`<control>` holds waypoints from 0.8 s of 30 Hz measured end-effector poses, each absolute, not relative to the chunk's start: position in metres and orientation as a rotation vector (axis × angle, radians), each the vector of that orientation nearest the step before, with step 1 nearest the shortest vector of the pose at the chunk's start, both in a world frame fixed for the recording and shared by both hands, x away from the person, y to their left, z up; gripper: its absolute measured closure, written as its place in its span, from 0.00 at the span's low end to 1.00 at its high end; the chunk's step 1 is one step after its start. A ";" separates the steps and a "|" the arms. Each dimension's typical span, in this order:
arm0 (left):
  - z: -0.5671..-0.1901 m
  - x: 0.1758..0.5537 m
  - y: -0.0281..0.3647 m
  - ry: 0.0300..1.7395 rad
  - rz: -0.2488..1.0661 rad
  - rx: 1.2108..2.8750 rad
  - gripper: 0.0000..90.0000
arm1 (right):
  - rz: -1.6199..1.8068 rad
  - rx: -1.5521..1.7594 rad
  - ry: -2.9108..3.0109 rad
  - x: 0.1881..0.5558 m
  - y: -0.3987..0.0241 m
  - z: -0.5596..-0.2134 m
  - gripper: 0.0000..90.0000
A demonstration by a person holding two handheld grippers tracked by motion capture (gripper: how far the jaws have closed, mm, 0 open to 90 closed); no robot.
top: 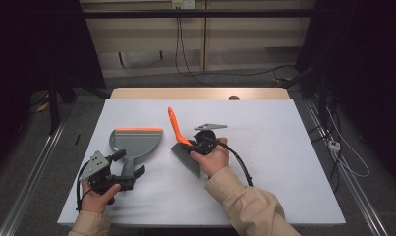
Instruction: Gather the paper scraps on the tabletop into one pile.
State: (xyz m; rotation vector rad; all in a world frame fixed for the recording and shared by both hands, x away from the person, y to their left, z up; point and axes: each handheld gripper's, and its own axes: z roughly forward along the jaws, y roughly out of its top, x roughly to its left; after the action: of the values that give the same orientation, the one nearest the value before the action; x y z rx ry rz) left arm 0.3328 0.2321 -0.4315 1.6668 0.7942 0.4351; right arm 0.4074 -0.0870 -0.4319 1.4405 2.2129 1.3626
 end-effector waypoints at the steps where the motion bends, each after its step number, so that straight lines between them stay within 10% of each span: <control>1: -0.432 0.333 0.232 0.794 0.437 1.666 0.05 | 1.351 1.439 2.206 0.407 -0.092 -0.431 0.79; 24: -0.431 0.334 0.227 0.788 0.436 1.676 0.05 | 1.359 1.332 2.282 0.390 -0.091 -0.418 0.79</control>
State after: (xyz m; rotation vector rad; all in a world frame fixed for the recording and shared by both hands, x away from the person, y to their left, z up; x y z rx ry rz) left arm 0.3338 0.2272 -0.4314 1.6761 0.7879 0.4361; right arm 0.3898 -0.0909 -0.4180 1.3321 2.2817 1.3593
